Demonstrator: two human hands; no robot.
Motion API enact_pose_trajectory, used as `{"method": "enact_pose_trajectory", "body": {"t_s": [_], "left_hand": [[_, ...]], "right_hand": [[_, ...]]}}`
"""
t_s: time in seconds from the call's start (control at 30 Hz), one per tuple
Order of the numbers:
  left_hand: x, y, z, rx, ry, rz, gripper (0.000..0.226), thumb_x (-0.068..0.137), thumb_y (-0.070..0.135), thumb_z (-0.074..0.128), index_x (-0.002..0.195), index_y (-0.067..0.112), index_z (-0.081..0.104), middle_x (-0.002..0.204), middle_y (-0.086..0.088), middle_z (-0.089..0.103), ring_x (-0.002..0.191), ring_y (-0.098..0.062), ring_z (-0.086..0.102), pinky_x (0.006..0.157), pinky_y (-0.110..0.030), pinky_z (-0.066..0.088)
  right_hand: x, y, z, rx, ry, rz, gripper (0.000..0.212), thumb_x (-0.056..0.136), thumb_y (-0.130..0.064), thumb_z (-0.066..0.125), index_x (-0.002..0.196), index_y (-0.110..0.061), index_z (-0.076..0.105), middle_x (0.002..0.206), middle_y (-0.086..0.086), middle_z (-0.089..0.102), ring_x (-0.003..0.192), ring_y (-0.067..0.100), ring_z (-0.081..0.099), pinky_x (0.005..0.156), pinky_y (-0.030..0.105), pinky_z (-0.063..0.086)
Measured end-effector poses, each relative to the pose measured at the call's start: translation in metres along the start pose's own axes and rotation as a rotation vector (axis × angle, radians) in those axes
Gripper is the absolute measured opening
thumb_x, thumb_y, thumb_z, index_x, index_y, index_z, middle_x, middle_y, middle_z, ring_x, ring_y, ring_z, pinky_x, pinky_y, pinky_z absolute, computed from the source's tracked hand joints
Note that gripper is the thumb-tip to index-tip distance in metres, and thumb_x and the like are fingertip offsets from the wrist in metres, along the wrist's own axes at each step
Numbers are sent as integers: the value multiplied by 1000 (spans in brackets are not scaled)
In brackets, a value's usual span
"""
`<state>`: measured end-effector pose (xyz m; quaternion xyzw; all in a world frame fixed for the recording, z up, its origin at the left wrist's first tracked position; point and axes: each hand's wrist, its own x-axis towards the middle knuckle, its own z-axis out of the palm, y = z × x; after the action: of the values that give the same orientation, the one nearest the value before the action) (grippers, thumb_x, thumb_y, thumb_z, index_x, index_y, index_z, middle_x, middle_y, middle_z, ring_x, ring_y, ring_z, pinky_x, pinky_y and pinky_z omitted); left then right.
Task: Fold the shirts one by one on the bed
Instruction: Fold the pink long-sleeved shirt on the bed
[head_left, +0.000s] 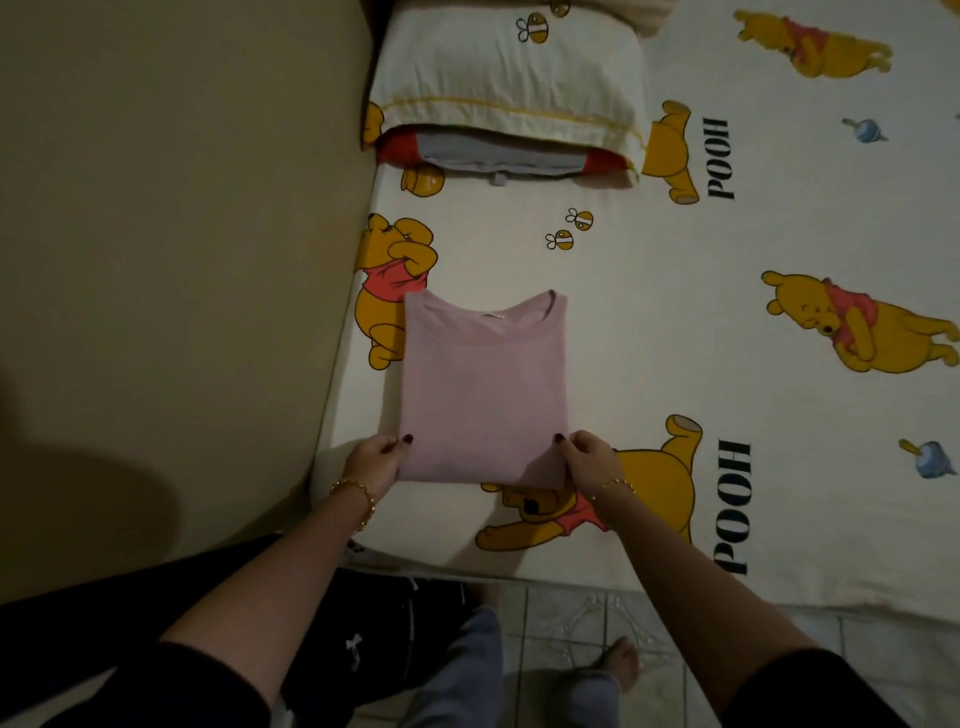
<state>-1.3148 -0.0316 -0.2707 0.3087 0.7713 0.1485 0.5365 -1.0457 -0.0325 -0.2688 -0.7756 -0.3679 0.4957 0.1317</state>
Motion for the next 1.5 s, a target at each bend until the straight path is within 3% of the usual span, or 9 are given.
{"method": "enact_pose_trajectory", "body": {"t_s": [0.33,0.57,0.7,0.8,0.9,1.07,1.17,1.37,1.5], "left_hand": [[-19,-12,-7,161,-70,58,19,88,32,64,74,19,60,74,1,60,73,-18,54,60,-24,38],[-28,-17,-15,154,12,117,16,84,14,69,95,3,66,92,-11,64,89,-24,59,79,-24,42],[-29,-26,-16,172,15,80,22,85,13,68,104,3,65,100,-15,66,99,-28,60,85,-26,44],[-29,-26,-11,142,30,100,39,84,16,69,119,8,56,114,-10,62,103,-25,58,90,-32,46],[-25,-15,-3,250,210,300,48,84,19,64,129,10,48,126,-10,52,113,-27,52,95,-44,46],[-6,32,34,553,338,737,51,93,24,44,141,12,38,149,-7,36,136,-25,33,110,-41,28],[20,32,55,764,300,740,63,91,40,19,150,18,18,158,-2,14,146,-21,10,116,-41,10],[41,-1,66,845,309,722,63,92,44,16,151,24,10,159,0,3,146,-15,-3,115,-37,-10],[47,15,63,736,329,702,65,90,46,13,151,23,11,159,3,2,146,-15,-4,114,-48,-6]], "right_hand": [[-20,11,-4,-142,-85,-21,37,94,-31,57,62,-16,46,57,0,42,54,12,35,49,24,25],[-36,21,-10,-104,-39,-54,37,90,-25,62,56,-19,51,56,-1,48,57,15,42,49,23,29],[-40,33,-3,-73,-40,-42,28,90,-24,63,63,-18,59,66,5,59,69,21,54,55,23,39],[-39,30,4,-25,42,-77,11,87,-21,65,92,-12,61,87,5,63,84,21,58,67,27,47],[-33,17,12,-98,231,-237,37,88,-21,62,121,-6,52,113,11,58,103,24,54,88,34,47],[-10,-17,37,-375,395,-548,59,88,-30,43,141,-4,36,148,19,33,138,32,31,110,47,29],[9,-17,58,-522,333,-601,66,92,-40,28,151,-11,16,159,7,10,147,21,6,117,49,5],[32,13,67,-573,309,-568,72,94,-53,19,153,-15,3,160,0,2,147,11,-5,118,52,-1],[40,-3,60,-516,333,-589,71,93,-52,18,153,-15,5,160,-1,0,147,12,-7,117,48,-8]]}}
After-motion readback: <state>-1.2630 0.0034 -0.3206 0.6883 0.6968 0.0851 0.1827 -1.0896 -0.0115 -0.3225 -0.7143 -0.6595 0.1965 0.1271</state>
